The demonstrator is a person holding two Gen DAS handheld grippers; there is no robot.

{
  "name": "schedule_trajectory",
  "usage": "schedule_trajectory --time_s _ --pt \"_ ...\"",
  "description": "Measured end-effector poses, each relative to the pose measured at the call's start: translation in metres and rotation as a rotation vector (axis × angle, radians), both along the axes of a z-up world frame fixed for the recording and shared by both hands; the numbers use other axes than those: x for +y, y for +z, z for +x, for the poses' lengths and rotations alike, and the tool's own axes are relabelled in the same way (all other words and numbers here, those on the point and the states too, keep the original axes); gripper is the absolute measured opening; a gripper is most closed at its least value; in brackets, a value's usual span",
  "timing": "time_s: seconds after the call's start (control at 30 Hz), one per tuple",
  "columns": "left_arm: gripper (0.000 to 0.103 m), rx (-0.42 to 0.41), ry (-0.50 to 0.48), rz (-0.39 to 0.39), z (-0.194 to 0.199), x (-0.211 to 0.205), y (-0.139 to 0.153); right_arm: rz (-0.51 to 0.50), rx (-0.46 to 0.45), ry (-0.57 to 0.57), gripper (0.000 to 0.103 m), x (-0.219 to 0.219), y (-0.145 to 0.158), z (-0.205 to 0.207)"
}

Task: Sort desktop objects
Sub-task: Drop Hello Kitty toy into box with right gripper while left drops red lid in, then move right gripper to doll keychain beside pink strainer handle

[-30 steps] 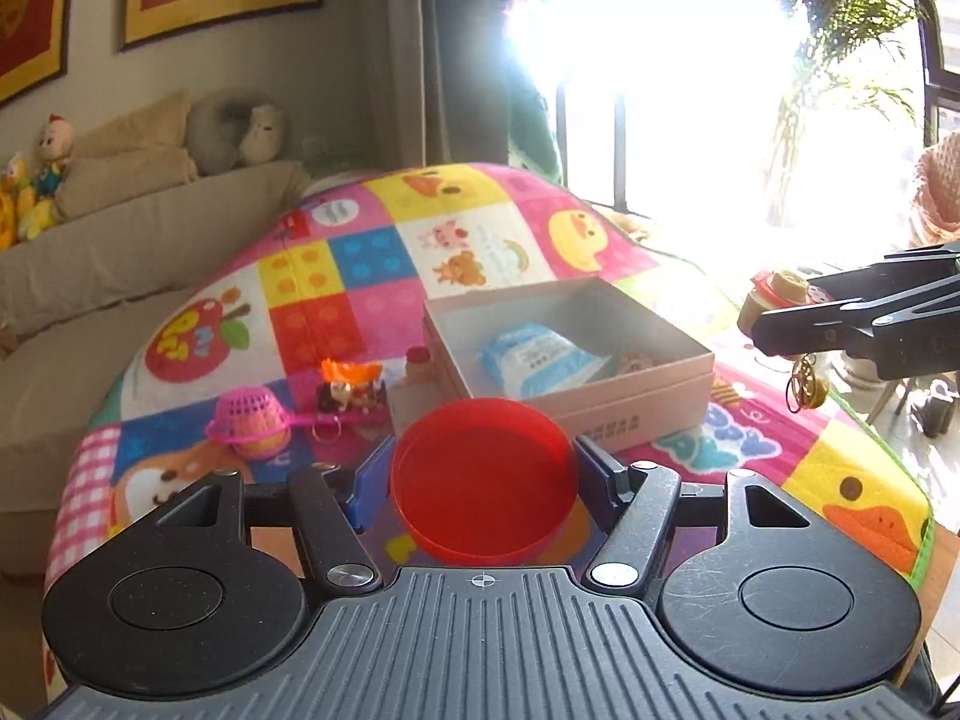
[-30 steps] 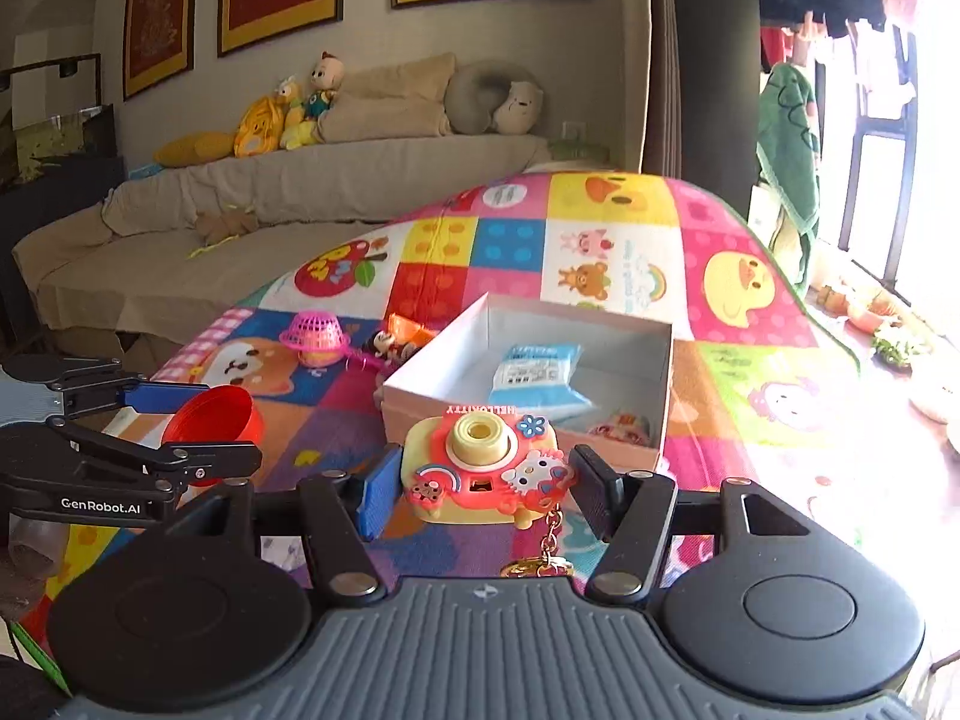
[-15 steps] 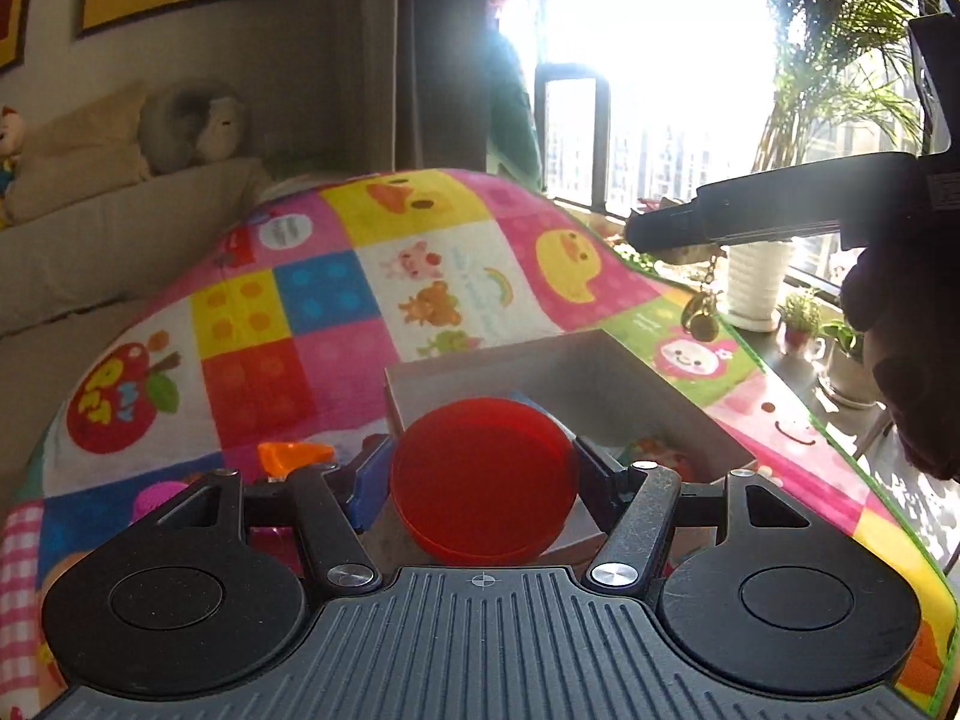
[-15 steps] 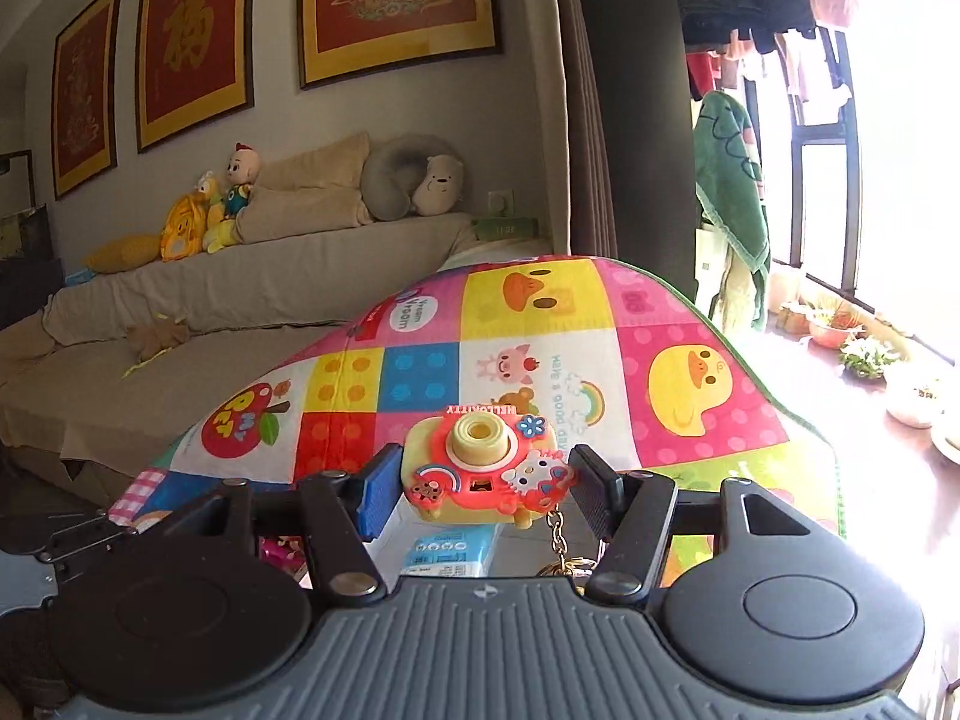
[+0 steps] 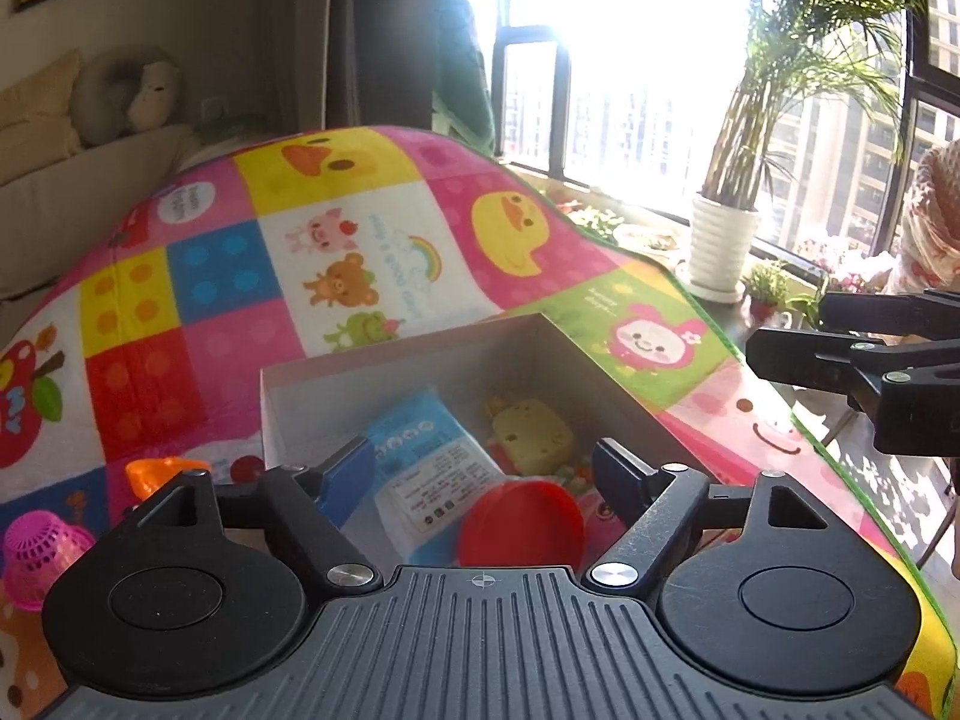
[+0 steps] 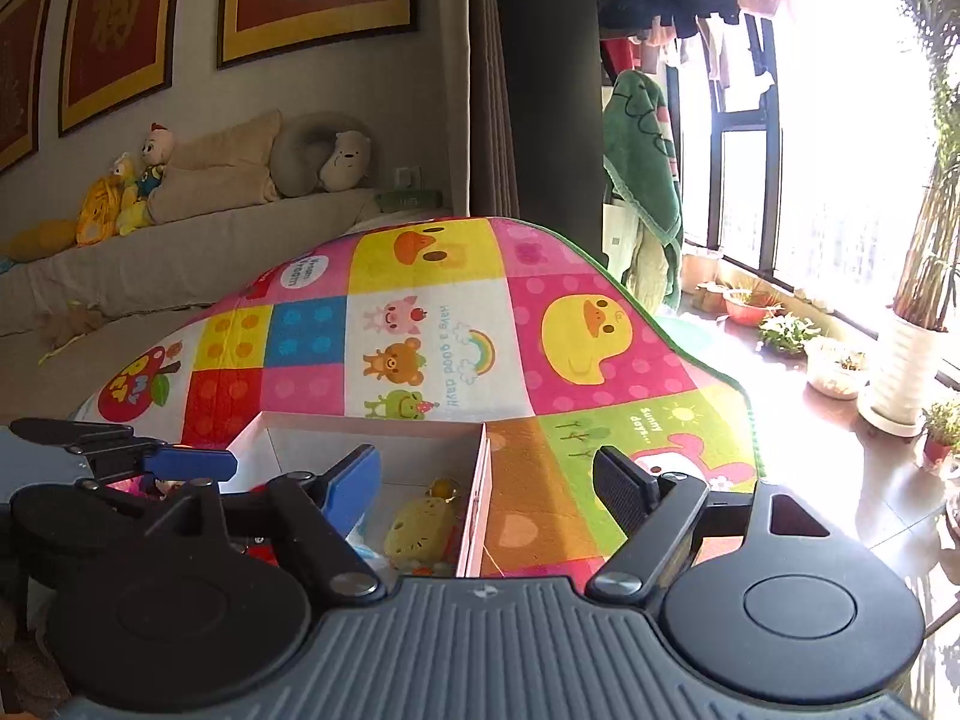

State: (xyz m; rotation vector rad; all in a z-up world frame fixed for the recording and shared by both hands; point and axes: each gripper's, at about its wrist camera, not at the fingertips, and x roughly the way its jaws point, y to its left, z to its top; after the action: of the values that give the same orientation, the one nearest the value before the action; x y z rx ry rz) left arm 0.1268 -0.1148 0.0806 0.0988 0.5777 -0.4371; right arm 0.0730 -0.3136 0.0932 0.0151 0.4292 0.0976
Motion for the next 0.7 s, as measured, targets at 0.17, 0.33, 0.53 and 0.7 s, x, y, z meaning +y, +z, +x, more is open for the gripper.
schedule_trajectory --time_s 0.17,0.33,0.53,0.7 --pt "0.098 -0.037 0.075 0.046 -0.057 0.040 -0.012 -0.028 0.019 0.027 0.085 -0.002 -0.010 -0.019" --pt "0.100 0.016 0.242 0.125 -0.094 0.090 -0.041 -0.051 0.053 0.114 0.085 0.030 -0.020 -0.023" --pt "0.100 0.059 0.444 0.117 -0.112 0.155 -0.056 -0.170 0.022 0.293 0.085 0.108 -0.019 -0.033" --pt "0.100 0.074 0.509 0.027 -0.119 0.182 -0.066 -0.151 0.078 0.411 0.063 0.163 0.000 -0.013"
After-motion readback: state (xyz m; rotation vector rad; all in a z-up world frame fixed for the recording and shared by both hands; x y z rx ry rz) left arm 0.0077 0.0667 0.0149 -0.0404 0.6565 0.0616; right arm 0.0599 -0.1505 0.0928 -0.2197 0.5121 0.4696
